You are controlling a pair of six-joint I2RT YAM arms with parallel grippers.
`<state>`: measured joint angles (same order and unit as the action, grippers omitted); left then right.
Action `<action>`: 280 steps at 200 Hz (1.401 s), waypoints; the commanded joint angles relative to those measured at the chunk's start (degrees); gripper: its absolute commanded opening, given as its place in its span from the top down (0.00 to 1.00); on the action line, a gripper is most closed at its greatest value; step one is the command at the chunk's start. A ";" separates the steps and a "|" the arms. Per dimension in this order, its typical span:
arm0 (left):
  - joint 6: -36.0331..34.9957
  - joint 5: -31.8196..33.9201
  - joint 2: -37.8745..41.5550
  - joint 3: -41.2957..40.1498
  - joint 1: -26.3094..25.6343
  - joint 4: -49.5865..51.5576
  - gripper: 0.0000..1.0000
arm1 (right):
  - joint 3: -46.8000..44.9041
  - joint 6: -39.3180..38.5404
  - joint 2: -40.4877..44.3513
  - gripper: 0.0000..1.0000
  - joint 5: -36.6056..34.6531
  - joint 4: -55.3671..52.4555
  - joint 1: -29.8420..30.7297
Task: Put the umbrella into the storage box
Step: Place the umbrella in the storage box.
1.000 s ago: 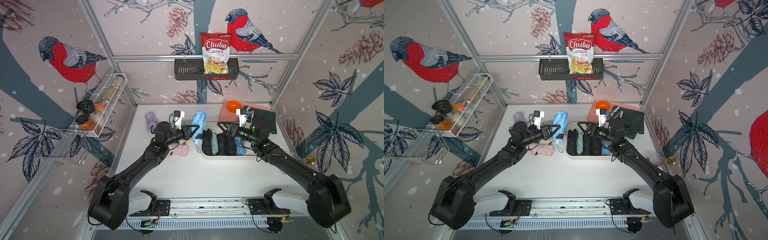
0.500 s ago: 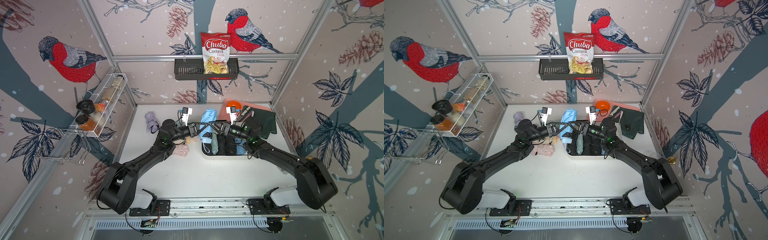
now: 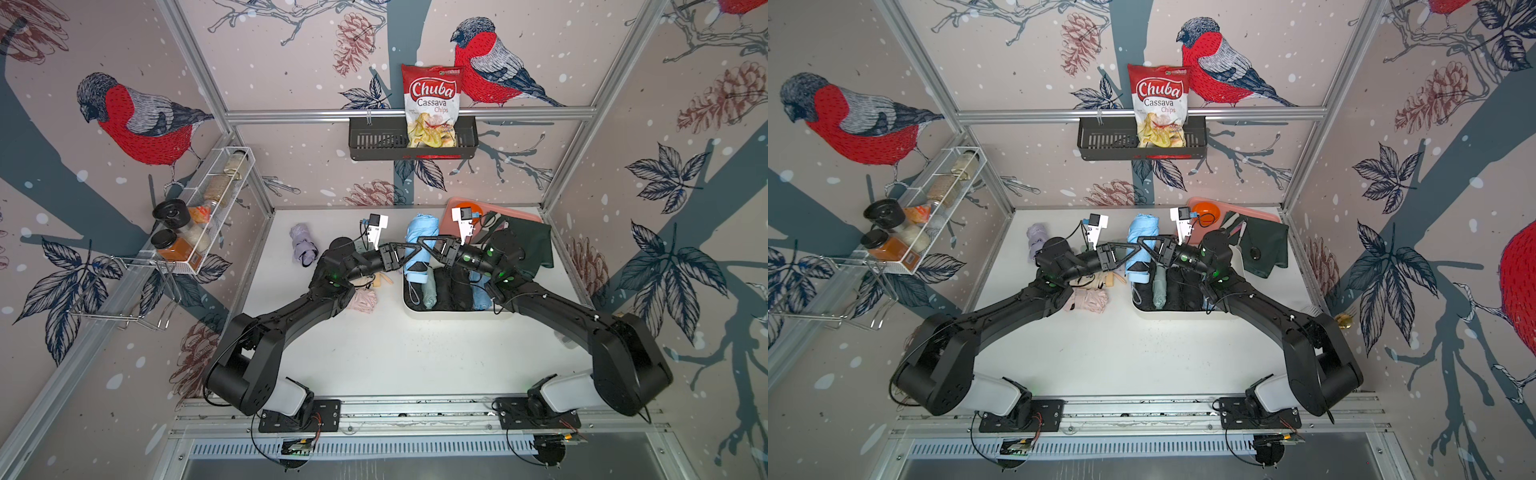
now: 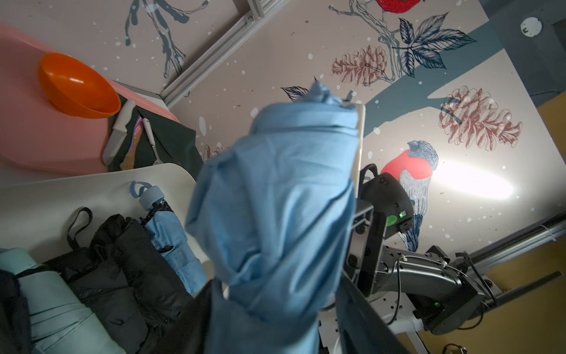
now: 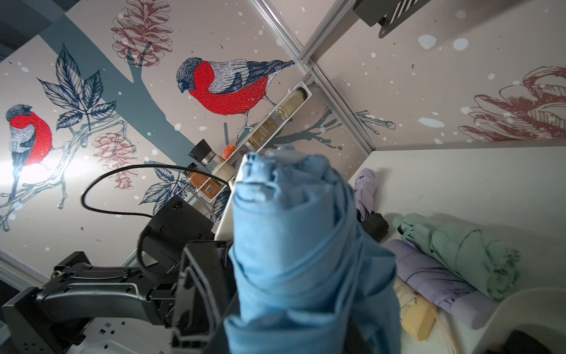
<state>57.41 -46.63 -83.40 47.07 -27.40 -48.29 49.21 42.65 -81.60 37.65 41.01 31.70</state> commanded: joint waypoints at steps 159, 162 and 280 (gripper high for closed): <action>-22.83 31.55 10.33 -1.15 0.20 33.54 0.01 | 13.52 -25.61 8.45 0.85 -49.23 -66.72 -15.83; -22.93 31.84 10.17 -1.21 0.16 33.66 0.01 | 13.80 -25.74 8.05 0.85 -49.91 -67.14 -15.94; -23.12 34.42 4.17 -1.59 0.15 34.92 0.01 | 18.15 -29.88 -4.65 0.85 -50.51 -72.50 -18.72</action>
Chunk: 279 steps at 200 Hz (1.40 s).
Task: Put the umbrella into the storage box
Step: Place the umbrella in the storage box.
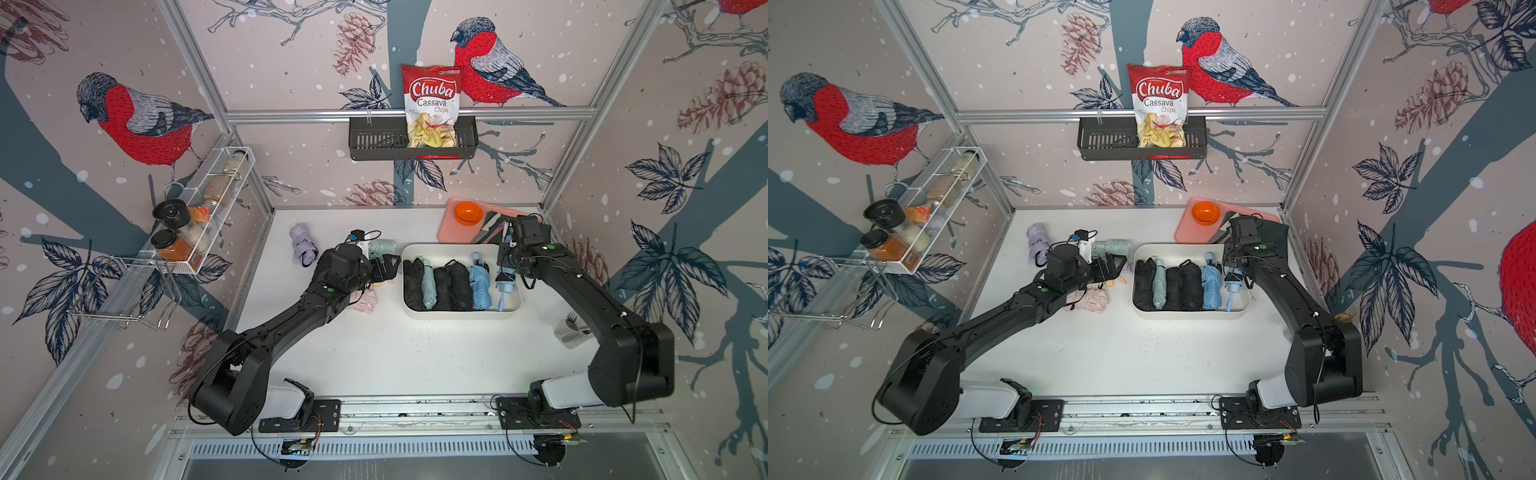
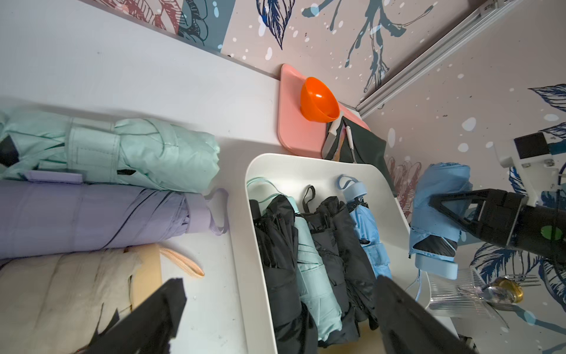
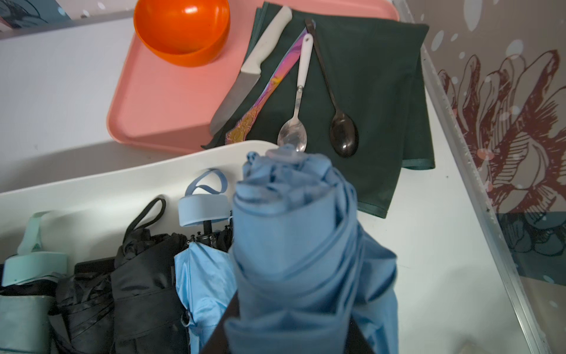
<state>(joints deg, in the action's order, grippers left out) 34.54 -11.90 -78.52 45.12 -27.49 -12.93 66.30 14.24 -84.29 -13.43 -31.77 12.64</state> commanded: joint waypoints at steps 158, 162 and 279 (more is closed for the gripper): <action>0.20 -0.82 -2.86 1.55 0.26 -0.46 0.01 | 4.01 -0.30 -17.57 0.73 -9.19 -4.38 7.48; 0.18 -0.84 -2.95 1.71 0.24 -0.43 0.01 | 4.09 -0.15 -17.74 0.72 -9.04 -4.33 7.77; 0.61 -1.59 -4.62 2.69 0.26 -0.43 0.01 | 3.19 1.94 -15.83 0.35 -4.02 -1.44 8.66</action>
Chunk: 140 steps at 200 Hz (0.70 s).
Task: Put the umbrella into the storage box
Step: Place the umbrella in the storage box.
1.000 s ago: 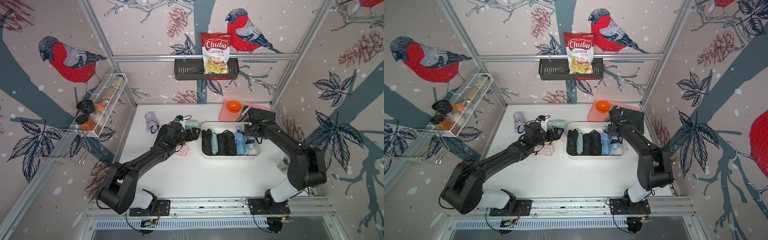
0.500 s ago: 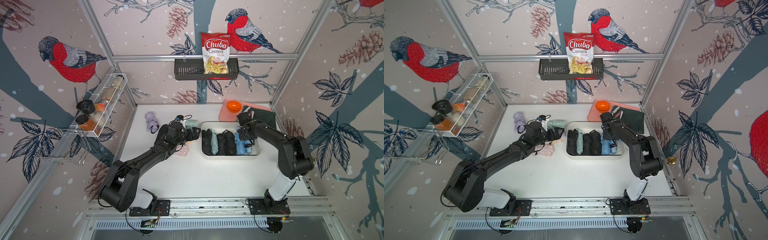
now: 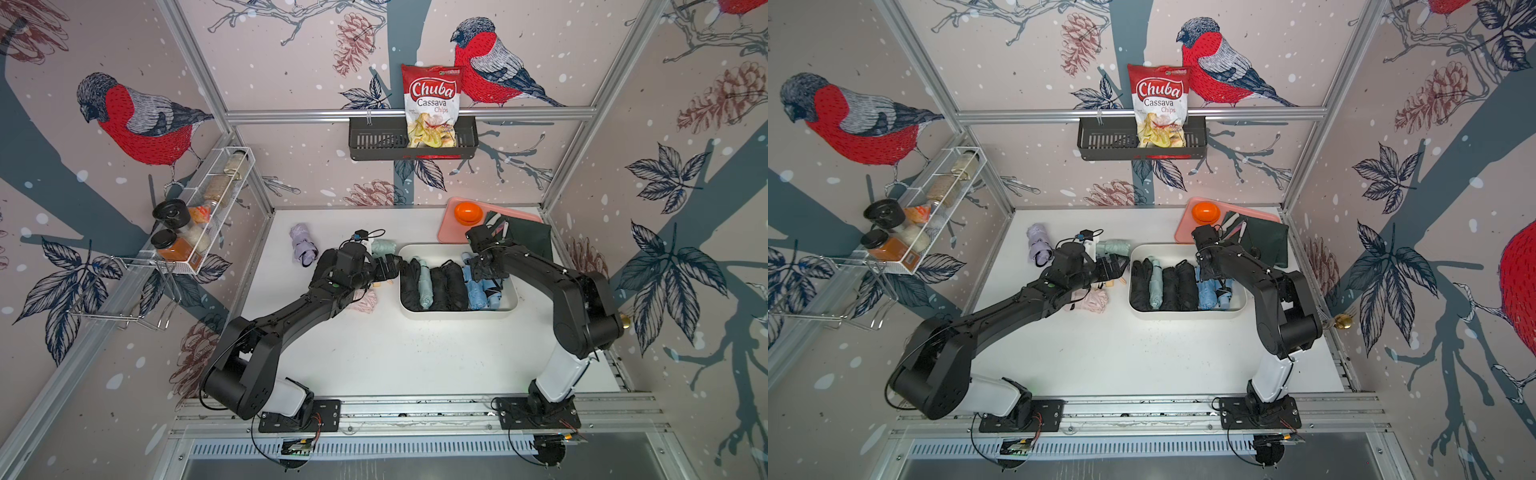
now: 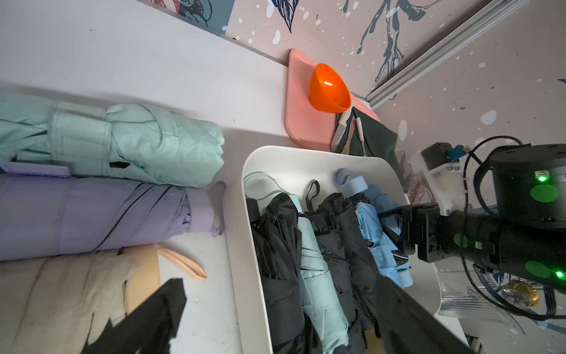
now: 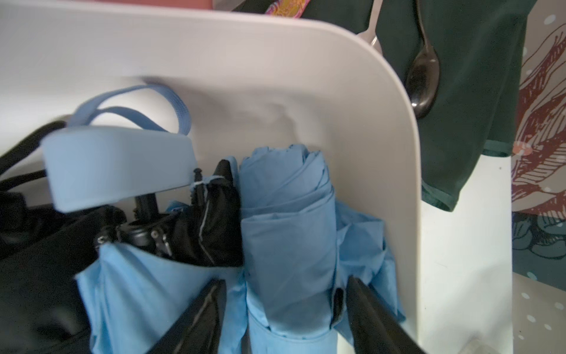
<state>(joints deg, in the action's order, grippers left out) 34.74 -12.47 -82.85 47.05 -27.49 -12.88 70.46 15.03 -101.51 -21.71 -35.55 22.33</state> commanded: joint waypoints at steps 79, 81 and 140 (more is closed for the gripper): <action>0.97 -1.33 -1.00 0.73 0.24 -0.25 0.01 | -6.21 6.21 12.96 0.67 9.33 8.16 -6.63; 0.95 -1.33 -1.00 0.74 0.24 -0.29 0.01 | -6.45 6.37 13.15 0.68 9.21 8.22 -6.87; 1.15 -1.42 -1.94 0.51 0.17 0.35 0.01 | -11.10 9.58 12.21 0.81 6.19 9.09 -9.03</action>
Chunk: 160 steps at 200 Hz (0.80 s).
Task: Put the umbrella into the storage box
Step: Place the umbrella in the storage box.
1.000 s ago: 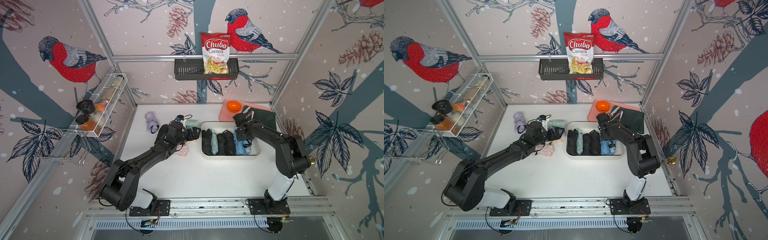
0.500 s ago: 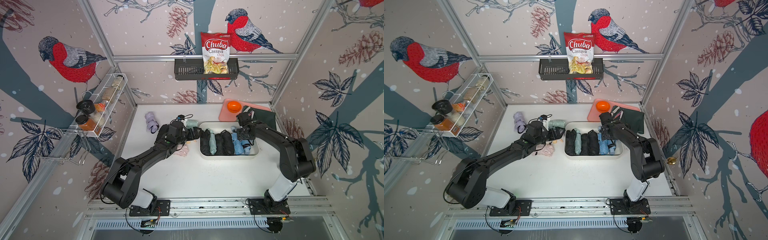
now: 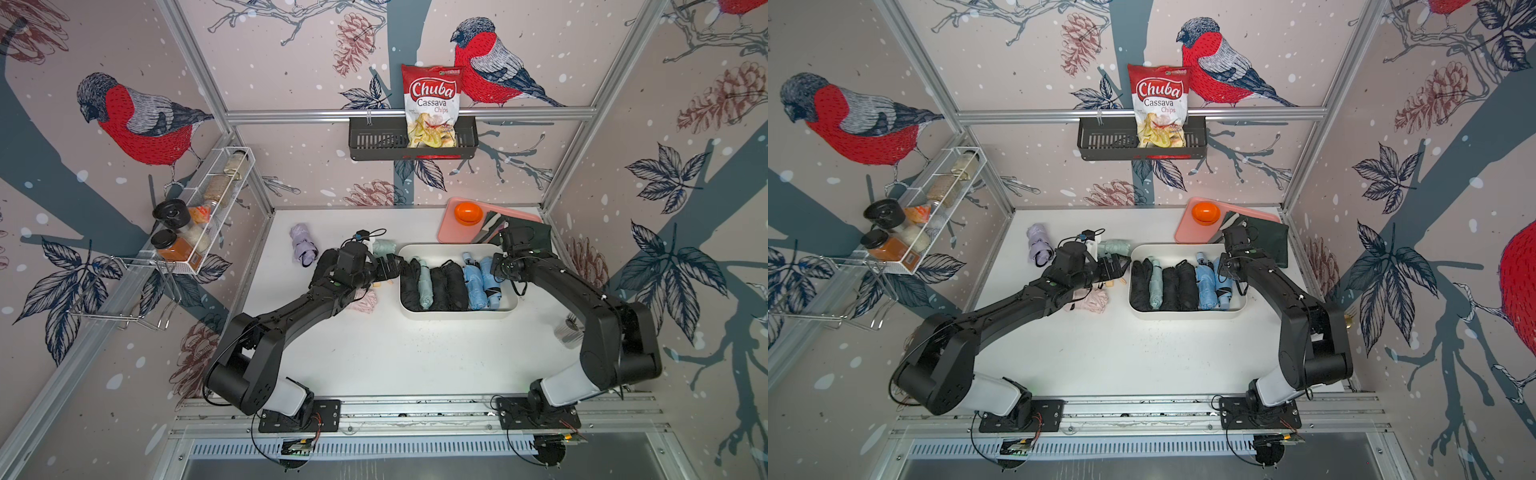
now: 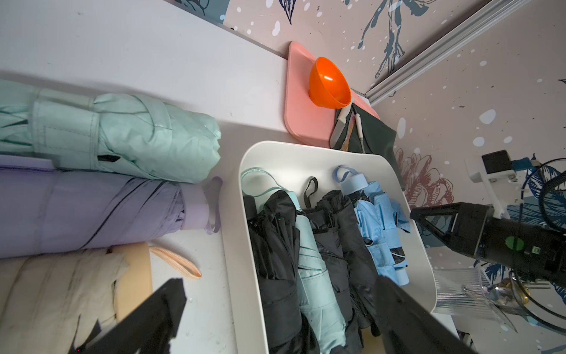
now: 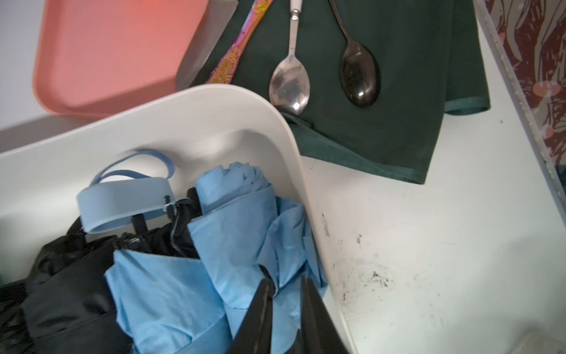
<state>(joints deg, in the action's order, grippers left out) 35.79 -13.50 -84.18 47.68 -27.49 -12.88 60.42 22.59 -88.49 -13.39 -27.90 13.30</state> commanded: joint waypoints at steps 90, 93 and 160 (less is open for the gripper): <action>1.03 -2.22 -3.63 -0.26 -0.72 -0.60 0.01 | -4.39 3.08 -6.62 0.93 0.19 5.66 -0.12; 1.04 -2.30 -3.77 -0.28 -0.67 -0.63 0.02 | -4.51 3.08 -6.63 0.93 0.73 5.99 -0.18; 1.78 -3.65 -5.99 0.29 -1.53 -1.65 0.05 | -5.15 3.41 -6.17 0.93 1.68 6.86 -0.20</action>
<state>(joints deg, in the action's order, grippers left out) 37.52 -16.47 -90.02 47.44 -28.88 -13.06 55.35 25.43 -94.98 -13.15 -21.74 13.08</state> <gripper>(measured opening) 0.953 0.074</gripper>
